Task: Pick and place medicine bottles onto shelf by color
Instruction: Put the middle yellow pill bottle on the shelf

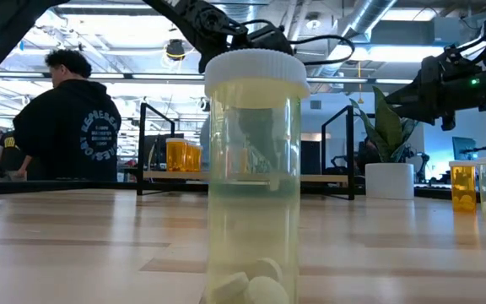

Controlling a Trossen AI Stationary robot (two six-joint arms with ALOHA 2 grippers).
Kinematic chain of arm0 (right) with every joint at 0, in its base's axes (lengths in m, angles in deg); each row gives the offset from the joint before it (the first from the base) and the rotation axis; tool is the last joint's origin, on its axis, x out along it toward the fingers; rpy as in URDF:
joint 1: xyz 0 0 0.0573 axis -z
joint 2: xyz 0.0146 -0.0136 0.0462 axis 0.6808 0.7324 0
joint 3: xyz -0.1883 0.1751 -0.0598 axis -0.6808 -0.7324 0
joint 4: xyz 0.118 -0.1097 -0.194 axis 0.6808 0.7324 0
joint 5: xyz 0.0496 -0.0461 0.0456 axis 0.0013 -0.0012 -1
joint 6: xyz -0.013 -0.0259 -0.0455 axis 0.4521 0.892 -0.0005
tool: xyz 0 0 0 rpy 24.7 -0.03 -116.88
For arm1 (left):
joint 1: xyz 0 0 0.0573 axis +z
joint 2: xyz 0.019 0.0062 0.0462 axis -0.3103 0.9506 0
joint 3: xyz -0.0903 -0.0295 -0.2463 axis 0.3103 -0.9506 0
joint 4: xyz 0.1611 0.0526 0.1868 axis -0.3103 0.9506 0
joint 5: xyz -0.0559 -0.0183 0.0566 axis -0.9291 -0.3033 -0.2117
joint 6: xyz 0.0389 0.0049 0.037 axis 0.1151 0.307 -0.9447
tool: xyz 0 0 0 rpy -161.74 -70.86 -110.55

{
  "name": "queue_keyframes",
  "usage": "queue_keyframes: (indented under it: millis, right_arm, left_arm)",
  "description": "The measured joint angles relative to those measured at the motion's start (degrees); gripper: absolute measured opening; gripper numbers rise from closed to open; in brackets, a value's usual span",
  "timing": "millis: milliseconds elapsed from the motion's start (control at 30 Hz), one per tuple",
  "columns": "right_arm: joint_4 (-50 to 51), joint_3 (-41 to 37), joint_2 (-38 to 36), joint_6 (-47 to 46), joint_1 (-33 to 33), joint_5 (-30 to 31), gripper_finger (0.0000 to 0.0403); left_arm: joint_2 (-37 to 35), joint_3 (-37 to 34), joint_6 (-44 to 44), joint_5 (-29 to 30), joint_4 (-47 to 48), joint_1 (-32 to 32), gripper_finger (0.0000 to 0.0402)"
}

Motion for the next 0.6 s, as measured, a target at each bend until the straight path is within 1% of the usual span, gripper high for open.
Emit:
queue_keyframes:
  millis: [200, 600]
  right_arm:
    - [0.0, 0.0, 0.0, 0.0, 0.0, 0.0, 0.0249]
    - [0.0, 0.0, 0.0, 0.0, 0.0, 0.0, 0.0249]
  left_arm:
    - [0.0, -0.2, 0.0, -1.8, 2.0, 0.5, 0.0103]
    - [0.0, -2.4, 0.1, -1.3, 1.0, 0.8, 0.0103]
